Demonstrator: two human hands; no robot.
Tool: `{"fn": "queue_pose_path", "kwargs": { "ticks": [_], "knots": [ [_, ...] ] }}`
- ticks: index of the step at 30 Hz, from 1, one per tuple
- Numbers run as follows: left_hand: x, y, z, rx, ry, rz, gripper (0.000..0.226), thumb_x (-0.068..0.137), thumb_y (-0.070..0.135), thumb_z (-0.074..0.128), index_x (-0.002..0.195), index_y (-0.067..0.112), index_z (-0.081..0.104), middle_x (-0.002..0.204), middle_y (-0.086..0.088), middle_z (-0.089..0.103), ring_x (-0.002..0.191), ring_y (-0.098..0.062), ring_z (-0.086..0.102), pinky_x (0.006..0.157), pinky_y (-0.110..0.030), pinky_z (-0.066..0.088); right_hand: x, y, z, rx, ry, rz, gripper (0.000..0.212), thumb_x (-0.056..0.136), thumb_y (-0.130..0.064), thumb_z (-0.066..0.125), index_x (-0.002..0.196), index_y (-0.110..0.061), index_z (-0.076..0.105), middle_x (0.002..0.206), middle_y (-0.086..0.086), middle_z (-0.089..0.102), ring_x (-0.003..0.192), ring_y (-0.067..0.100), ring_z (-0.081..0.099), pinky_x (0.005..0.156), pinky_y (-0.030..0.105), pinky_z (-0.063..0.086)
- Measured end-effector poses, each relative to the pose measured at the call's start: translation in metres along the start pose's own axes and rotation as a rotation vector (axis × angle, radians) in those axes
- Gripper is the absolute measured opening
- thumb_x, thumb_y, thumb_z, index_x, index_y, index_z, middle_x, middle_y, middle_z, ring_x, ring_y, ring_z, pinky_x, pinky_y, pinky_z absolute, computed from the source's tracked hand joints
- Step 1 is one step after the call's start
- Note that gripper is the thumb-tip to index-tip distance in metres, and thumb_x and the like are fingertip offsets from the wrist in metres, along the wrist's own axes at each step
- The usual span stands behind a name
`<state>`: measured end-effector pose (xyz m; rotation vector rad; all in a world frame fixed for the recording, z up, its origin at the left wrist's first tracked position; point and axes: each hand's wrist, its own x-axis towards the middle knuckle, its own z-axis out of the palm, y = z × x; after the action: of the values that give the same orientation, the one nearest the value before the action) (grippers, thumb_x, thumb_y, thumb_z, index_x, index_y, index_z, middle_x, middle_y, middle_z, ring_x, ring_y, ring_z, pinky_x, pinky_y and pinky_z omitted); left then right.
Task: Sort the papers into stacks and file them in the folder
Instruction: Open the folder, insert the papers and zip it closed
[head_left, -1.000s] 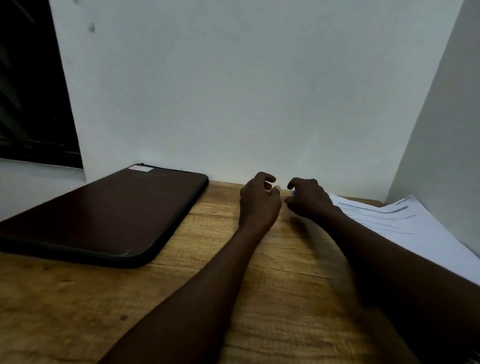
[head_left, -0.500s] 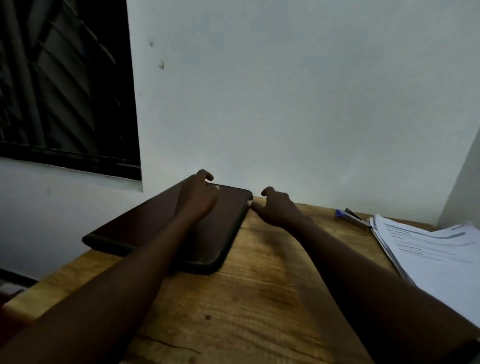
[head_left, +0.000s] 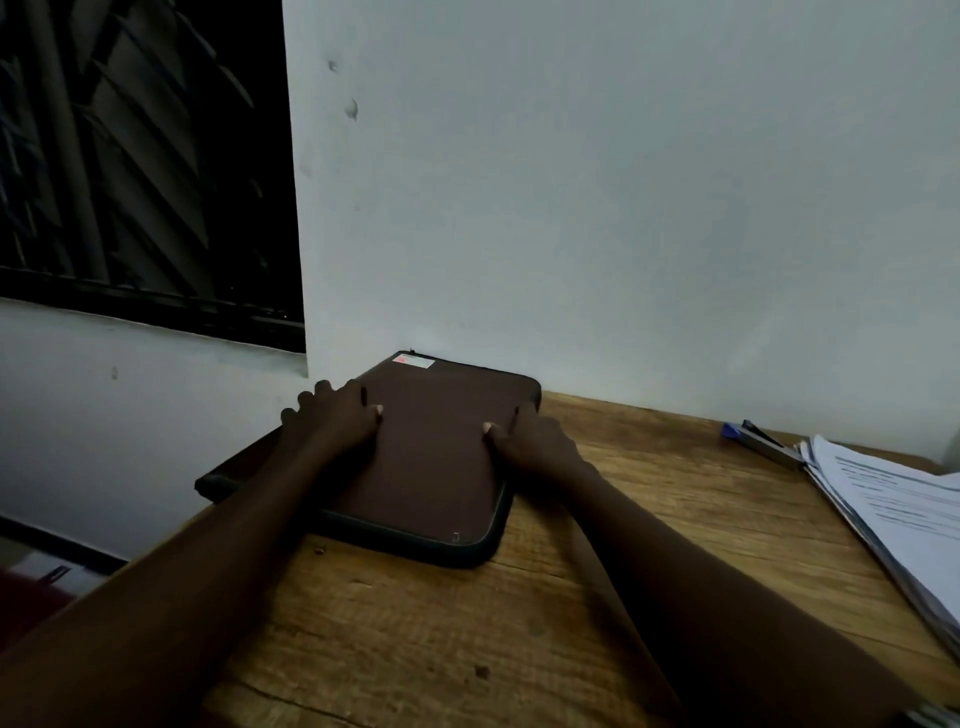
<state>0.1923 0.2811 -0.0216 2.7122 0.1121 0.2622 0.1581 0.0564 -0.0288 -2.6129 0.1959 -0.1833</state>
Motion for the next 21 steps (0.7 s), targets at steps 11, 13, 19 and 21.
{"fn": "queue_pose_path", "kwargs": {
  "ticks": [11,13,19,21],
  "knots": [
    [-0.052,0.061,0.008,-0.004,-0.052,0.152,0.043,0.092,0.053,0.056,0.124,0.024,0.056,0.142,-0.017,0.041,0.134,-0.039,0.031,0.106,-0.050,0.032,-0.034,0.049,-0.030,-0.071,0.112,0.157,0.042,0.102,-0.033,0.035,0.137,-0.010,0.038,0.133,0.017,0.052,0.121,0.034,0.050,0.105,0.046,0.038],
    [-0.065,0.079,0.012,0.003,-0.066,0.176,0.044,0.092,0.054,0.056,0.126,0.025,0.056,0.144,-0.016,0.039,0.136,-0.038,0.029,0.106,-0.051,0.032,-0.046,0.066,-0.043,-0.075,0.110,0.177,0.043,0.102,-0.032,0.035,0.138,-0.010,0.036,0.132,0.017,0.053,0.120,0.034,0.051,0.105,0.047,0.039],
    [-0.099,0.123,0.029,-0.046,-0.094,0.249,0.045,0.089,0.057,0.057,0.121,0.026,0.056,0.141,-0.014,0.041,0.134,-0.035,0.031,0.103,-0.051,0.035,-0.076,0.115,-0.078,-0.080,0.126,0.255,0.041,0.101,-0.029,0.036,0.136,-0.008,0.036,0.127,0.018,0.054,0.112,0.032,0.055,0.089,0.039,0.045],
    [-0.107,0.136,0.033,-0.059,-0.109,0.265,0.044,0.089,0.057,0.057,0.121,0.025,0.056,0.141,-0.014,0.041,0.134,-0.035,0.031,0.105,-0.051,0.035,-0.081,0.129,-0.087,-0.075,0.131,0.276,0.039,0.100,-0.027,0.038,0.134,-0.008,0.038,0.127,0.018,0.055,0.112,0.032,0.055,0.085,0.037,0.044]
  ]
}}
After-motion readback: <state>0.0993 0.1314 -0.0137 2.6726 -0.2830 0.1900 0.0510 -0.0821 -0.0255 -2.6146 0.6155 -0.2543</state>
